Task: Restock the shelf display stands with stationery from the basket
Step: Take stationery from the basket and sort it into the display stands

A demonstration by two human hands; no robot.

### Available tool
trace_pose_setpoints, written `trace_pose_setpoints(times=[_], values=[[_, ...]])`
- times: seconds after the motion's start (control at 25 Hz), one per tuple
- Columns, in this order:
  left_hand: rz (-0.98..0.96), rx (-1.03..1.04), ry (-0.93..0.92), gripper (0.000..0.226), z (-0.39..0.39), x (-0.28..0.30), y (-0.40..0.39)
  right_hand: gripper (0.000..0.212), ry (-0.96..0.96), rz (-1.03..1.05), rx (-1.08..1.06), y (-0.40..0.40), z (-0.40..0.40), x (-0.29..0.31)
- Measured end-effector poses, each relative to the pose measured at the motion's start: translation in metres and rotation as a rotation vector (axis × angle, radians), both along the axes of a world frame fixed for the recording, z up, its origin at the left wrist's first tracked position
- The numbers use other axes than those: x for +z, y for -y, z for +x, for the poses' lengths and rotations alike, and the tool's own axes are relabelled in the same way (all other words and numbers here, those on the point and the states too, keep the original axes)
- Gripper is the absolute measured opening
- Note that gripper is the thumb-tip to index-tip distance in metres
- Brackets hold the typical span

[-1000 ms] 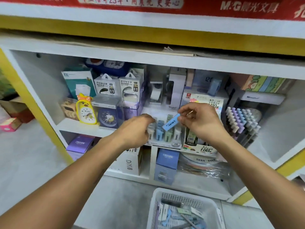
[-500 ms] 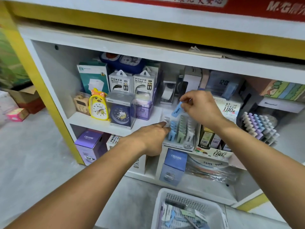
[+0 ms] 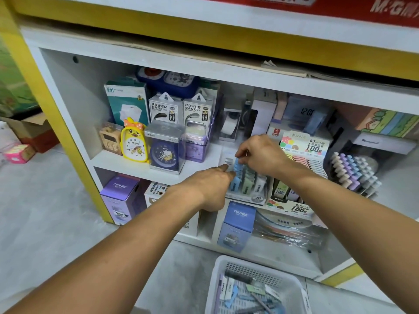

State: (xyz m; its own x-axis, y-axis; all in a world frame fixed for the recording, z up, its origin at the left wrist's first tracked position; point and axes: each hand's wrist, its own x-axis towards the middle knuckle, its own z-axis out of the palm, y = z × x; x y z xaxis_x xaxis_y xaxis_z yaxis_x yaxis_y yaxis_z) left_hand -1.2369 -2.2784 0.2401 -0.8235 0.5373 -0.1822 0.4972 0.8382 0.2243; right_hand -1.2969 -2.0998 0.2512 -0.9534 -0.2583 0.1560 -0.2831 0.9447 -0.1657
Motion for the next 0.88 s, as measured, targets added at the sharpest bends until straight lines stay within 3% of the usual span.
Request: trace_pose_setpoints(times=[0.16, 0.24, 0.44, 0.56, 0.72, 0.84, 0.88], values=[[-0.015, -0.006, 0.016, 0.080, -0.001, 0.002, 0.001, 0.030, 0.092, 0.095, -0.036, 0.002, 0.000, 0.000], [0.002, 0.001, -0.004, 0.078, 0.001, 0.003, 0.001, 0.036, 0.048, 0.038, -0.033, 0.000, 0.008, 0.004], [0.196, 0.023, -0.273, 0.040, 0.016, 0.001, -0.017, 0.028, -0.139, -0.603, -0.103, -0.010, 0.092, -0.003], [0.163, -0.081, -0.020, 0.028, 0.047, -0.032, -0.044, 0.027, 0.002, -0.535, -0.171, -0.029, 0.155, -0.057], [-0.197, -0.255, 0.376, 0.031, 0.081, -0.109, -0.075, 0.028, 0.561, -0.189, -0.270, -0.078, 0.208, -0.164], [-0.340, -0.179, 0.493, 0.010, 0.081, -0.159, -0.086, 0.029, 0.690, -0.166, -0.442, -0.107, 0.228, -0.229], [-0.338, -0.119, 0.491, 0.015, 0.081, -0.177, -0.090, 0.029, 0.722, -0.171, -0.464, -0.112, 0.234, -0.248]])
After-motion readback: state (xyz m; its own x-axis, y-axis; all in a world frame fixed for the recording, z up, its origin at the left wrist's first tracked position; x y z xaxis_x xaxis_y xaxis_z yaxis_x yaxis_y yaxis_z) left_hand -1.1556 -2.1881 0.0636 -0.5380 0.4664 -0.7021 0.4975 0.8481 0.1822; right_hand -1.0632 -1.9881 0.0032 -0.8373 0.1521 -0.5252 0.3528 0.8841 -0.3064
